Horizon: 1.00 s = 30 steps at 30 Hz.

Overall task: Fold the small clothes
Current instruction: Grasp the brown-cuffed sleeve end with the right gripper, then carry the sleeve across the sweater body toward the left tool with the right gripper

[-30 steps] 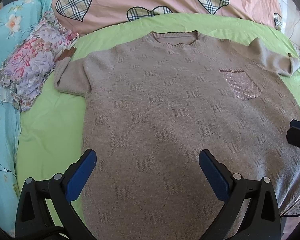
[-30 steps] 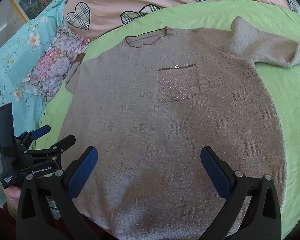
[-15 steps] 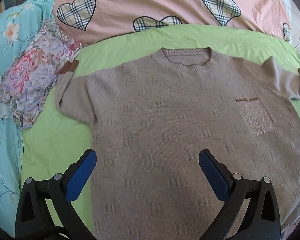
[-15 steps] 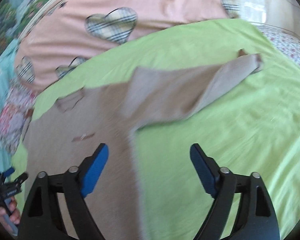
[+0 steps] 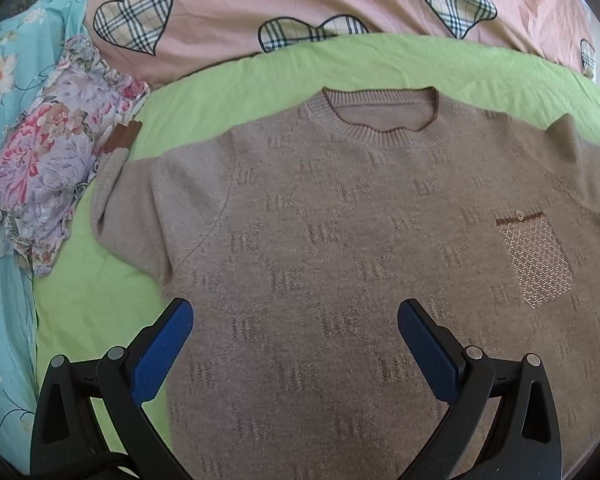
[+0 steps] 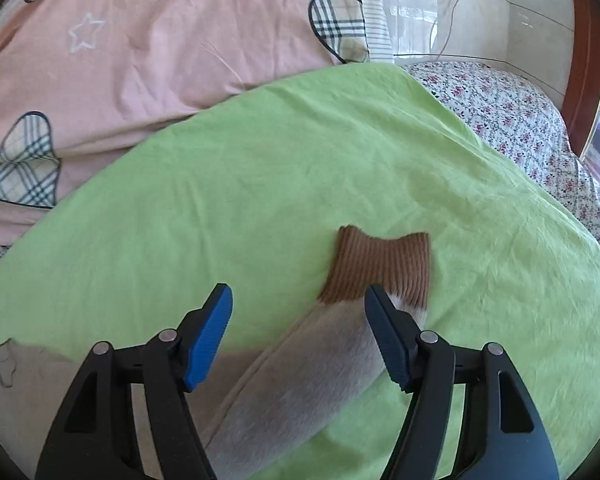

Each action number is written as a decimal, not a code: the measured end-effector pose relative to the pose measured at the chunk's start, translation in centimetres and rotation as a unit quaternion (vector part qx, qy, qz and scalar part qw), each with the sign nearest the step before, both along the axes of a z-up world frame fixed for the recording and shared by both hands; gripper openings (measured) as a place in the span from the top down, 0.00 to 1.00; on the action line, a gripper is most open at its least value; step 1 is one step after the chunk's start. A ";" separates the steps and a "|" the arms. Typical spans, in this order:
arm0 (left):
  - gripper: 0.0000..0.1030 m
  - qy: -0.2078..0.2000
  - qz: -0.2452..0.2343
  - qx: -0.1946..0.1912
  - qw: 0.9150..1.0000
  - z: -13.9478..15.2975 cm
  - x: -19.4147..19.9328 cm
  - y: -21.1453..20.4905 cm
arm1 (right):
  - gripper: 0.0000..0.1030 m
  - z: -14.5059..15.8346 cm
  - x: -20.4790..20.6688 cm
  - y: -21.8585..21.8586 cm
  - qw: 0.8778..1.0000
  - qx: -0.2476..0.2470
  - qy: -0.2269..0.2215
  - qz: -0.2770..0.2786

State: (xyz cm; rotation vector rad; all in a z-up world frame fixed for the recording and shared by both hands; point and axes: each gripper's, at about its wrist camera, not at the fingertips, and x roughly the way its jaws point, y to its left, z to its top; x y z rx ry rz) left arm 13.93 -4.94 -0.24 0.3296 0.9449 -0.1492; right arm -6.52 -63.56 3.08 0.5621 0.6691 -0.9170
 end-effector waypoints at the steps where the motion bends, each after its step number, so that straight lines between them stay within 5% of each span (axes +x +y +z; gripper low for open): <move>1: 0.01 0.004 0.001 0.002 1.000 -0.4 0.3 0.0 | 0.36 -0.8 0.1 -0.8 1.000 0.013 0.004 -0.002; 6: 0.01 0.018 0.011 0.003 1.000 -1.5 1.3 0.4 | 0.47 -3.3 1.1 -2.6 0.998 0.004 0.058 -0.002; 9: 0.01 0.025 0.014 -0.005 1.000 -1.9 1.6 0.7 | 0.91 -2.4 0.3 -2.1 0.999 -0.008 0.043 -0.005; 12: 0.01 0.032 0.014 -0.015 0.999 -2.2 1.7 0.9 | 0.91 -1.3 -0.5 -0.9 1.000 0.001 -0.015 0.013; 17: 0.01 0.030 0.012 -0.041 0.999 -1.7 1.0 1.5 | 0.91 1.7 2.1 6.8 0.987 0.007 -0.105 0.122; 21: 0.01 0.031 0.010 -0.071 0.997 -1.0 0.5 2.3 | 0.91 3.7 6.5 15.9 0.955 0.045 -0.163 0.245; 30: 0.01 0.030 -0.010 -0.145 0.989 0.1 -0.6 4.7 | 0.91 2.1 19.1 35.9 0.843 0.196 -0.215 0.453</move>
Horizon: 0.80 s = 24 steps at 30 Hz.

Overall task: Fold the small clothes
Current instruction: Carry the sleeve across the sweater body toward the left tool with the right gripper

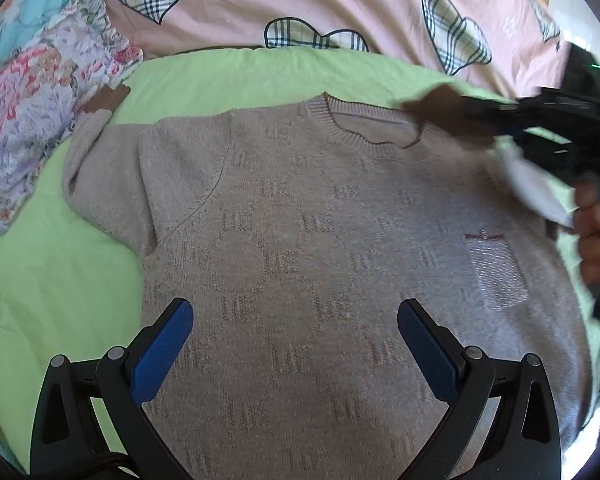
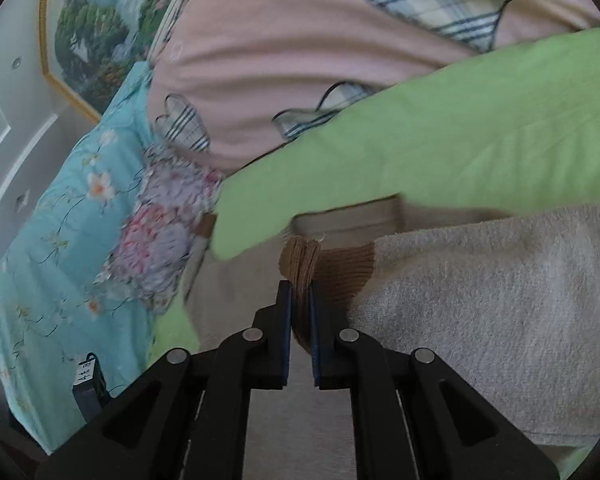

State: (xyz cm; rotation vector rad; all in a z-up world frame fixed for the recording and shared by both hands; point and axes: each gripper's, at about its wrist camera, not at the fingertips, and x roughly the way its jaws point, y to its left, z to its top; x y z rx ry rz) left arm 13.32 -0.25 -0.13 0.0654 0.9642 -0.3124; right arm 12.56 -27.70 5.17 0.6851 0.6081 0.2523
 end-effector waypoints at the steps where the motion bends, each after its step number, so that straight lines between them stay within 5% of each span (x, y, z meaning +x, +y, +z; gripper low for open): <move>1: 0.01 0.004 -0.001 -0.014 1.000 0.0 0.0 0.4 | 0.91 -0.4 1.3 1.9 1.000 0.014 0.002 0.020; 9: 0.01 0.022 0.006 -0.065 0.998 -0.7 1.3 2.3 | 0.85 -4.1 6.7 10.0 0.994 0.027 0.058 0.093; 12: 0.01 0.045 0.006 -0.085 0.995 -1.9 2.8 2.1 | 0.42 -5.2 6.5 9.9 0.993 0.044 0.068 0.082; 21: 0.03 0.093 -0.005 -0.149 0.984 -3.9 8.4 -0.7 | 0.40 -2.9 -3.3 6.0 0.999 0.031 -0.007 -0.006; 23: 0.12 0.089 -0.007 -0.155 0.984 -4.3 9.4 -1.1 | 0.40 -2.9 -5.7 4.8 0.999 0.031 -0.012 -0.034; 24: 0.35 0.084 -0.008 -0.161 0.983 -4.3 10.0 -1.4 | 0.40 -2.9 -6.6 4.3 0.998 0.029 -0.011 -0.048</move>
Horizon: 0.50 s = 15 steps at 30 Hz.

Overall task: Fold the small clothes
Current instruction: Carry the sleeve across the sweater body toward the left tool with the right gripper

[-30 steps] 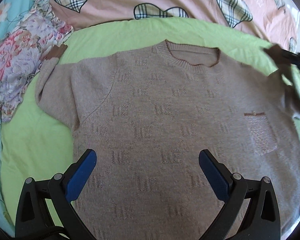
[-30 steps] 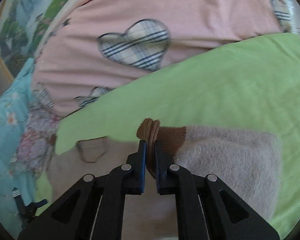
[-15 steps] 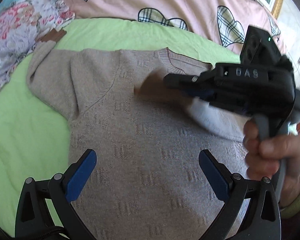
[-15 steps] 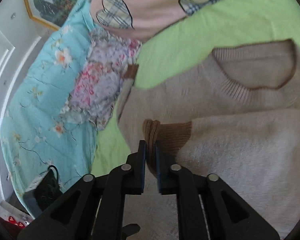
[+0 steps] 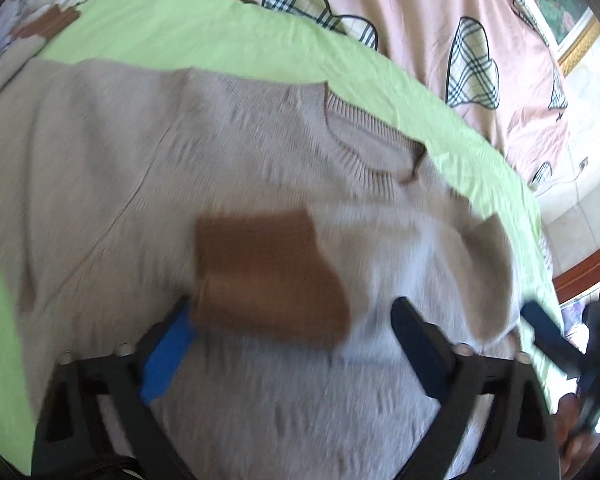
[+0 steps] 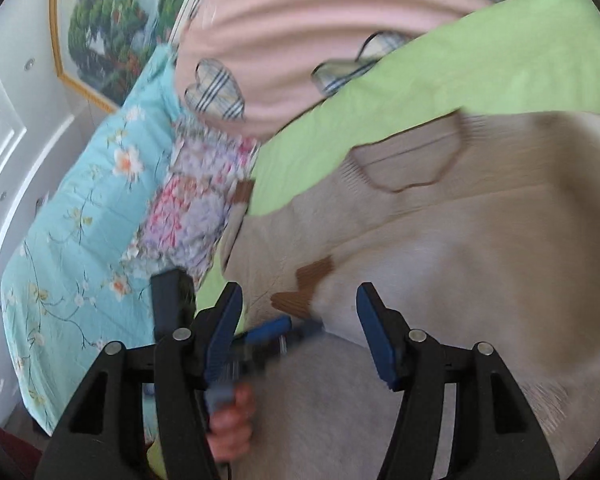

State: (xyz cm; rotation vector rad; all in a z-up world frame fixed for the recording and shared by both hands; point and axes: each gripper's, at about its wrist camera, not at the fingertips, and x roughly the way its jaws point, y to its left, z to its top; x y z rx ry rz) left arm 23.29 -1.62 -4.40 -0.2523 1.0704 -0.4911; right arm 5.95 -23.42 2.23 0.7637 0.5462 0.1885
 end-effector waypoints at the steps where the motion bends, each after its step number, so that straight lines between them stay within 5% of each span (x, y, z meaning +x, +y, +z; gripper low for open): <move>1: 0.56 -0.006 -0.005 -0.005 1.000 -0.1 0.8 -0.2 | 0.40 -0.1 -1.1 -0.5 1.000 -0.002 0.002 -0.017; 2: 0.94 0.000 -0.014 -0.011 1.000 -0.1 1.1 -0.4 | 0.40 -0.3 -2.1 -1.1 0.999 -0.002 0.004 -0.032; 9: 0.91 -0.077 0.009 -0.051 0.996 3.7 -2.6 3.9 | 0.40 -1.1 -8.3 -5.4 0.991 -0.039 0.019 -0.131; 14: 0.60 -0.013 -0.008 -0.035 0.999 0.2 -1.5 4.5 | 0.40 -2.3 -8.9 -8.9 0.980 -0.058 0.060 -0.183; 15: 0.61 -0.002 -0.011 -0.042 0.999 -0.2 -1.1 4.6 | 0.40 -2.3 -8.7 -9.4 0.978 -0.065 0.065 -0.189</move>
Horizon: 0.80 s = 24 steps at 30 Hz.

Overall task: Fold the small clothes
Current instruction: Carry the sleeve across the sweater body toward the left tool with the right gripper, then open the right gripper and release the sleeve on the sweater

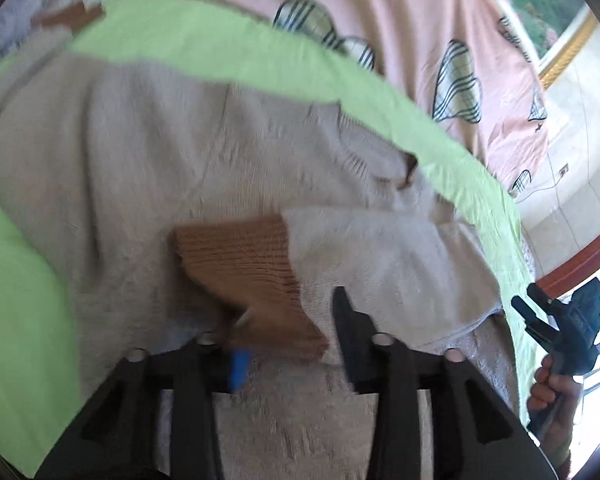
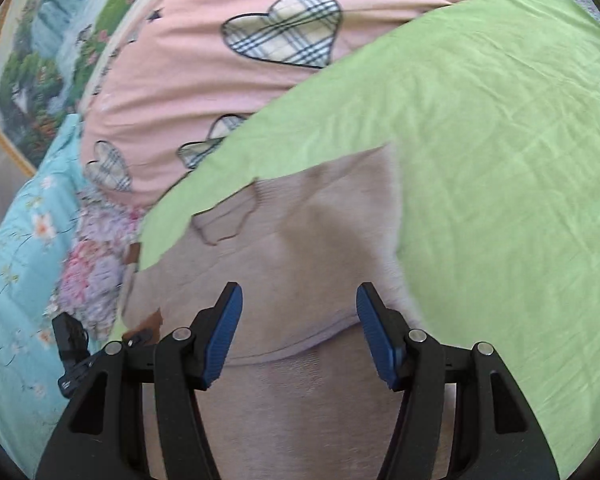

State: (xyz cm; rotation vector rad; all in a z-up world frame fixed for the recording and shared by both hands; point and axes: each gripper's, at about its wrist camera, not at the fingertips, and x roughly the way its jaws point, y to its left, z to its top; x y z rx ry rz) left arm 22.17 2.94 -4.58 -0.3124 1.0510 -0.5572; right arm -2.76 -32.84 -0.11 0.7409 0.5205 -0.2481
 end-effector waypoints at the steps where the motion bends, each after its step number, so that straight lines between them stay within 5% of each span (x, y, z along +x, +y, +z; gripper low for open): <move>1: 0.66 0.000 0.001 -0.001 1.000 -0.2 0.5 -0.3 | 0.40 0.0 0.3 -0.5 1.000 -0.007 0.011 -0.007; 2: 0.97 -0.006 0.004 0.009 1.000 -0.1 0.6 -0.5 | 0.40 -0.1 0.6 -1.0 1.000 -0.014 0.022 -0.014; 8: 0.94 -0.041 0.023 0.035 0.998 0.5 -0.9 0.9 | 0.40 -0.5 1.9 -3.5 0.997 -0.028 0.053 -0.038; 13: 0.94 -0.050 0.008 0.053 0.997 0.5 -1.5 0.0 | 0.39 -3.1 5.9 -3.6 0.993 -0.021 0.115 -0.001; 14: 0.94 -0.061 0.006 0.061 0.996 1.0 -1.6 -0.6 | 0.44 -3.1 6.5 -3.1 0.992 -0.039 0.120 0.011; 15: 0.94 -0.071 0.004 0.065 0.995 1.5 -1.7 -1.1 | 0.83 -2.8 7.2 -2.6 0.989 -0.067 0.132 0.021; 16: 0.94 -0.084 0.002 0.064 0.994 2.1 -1.9 -1.1 | 0.91 -2.5 7.3 -2.5 0.988 -0.075 0.134 0.017; 24: 0.81 -0.060 0.022 0.085 0.994 0.5 -2.6 1.7 | 0.89 -2.8 6.3 -2.9 0.986 -0.089 0.142 -0.015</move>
